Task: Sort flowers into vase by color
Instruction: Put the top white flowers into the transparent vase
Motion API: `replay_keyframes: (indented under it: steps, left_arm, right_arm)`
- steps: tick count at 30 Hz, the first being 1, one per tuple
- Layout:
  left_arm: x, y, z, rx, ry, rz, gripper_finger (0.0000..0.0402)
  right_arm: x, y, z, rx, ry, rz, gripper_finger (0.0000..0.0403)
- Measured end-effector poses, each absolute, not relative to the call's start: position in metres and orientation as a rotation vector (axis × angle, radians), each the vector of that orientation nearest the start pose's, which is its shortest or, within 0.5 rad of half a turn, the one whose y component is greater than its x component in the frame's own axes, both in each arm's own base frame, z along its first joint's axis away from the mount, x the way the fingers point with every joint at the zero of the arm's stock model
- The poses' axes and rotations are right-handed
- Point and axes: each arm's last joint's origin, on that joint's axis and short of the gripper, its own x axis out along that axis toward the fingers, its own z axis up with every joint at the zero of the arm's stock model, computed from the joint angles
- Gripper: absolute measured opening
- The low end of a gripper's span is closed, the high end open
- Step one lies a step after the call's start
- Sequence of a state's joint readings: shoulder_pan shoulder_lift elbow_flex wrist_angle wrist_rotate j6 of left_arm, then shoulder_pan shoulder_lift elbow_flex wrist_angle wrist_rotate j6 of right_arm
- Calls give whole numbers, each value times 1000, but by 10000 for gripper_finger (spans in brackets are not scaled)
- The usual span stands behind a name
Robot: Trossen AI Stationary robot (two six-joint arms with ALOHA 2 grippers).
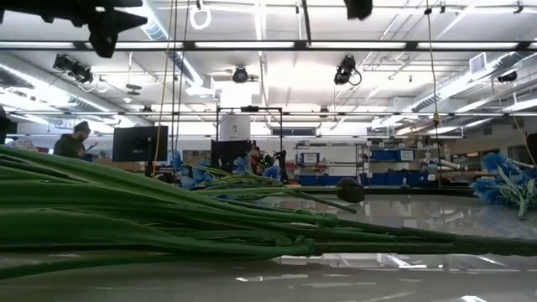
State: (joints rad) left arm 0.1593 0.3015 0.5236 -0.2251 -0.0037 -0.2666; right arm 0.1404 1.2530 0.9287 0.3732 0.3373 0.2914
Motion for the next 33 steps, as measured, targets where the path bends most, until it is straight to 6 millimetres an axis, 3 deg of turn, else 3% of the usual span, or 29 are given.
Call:
replay_keyframes:
  steps: [6,13,27,33]
  left_arm:
    - [100,15,305,-262,-111,121,200]
    - [110,17,307,-143,-128,129,259]
    - [111,17,307,-136,-124,129,261]
    - [111,17,307,-136,-123,130,261]
  right_arm:
    - [268,39,349,264,-93,-154,5]
    - [233,55,364,138,-48,-66,5]
    - [150,82,377,75,65,181,4]
    - [124,87,354,94,123,238,3]
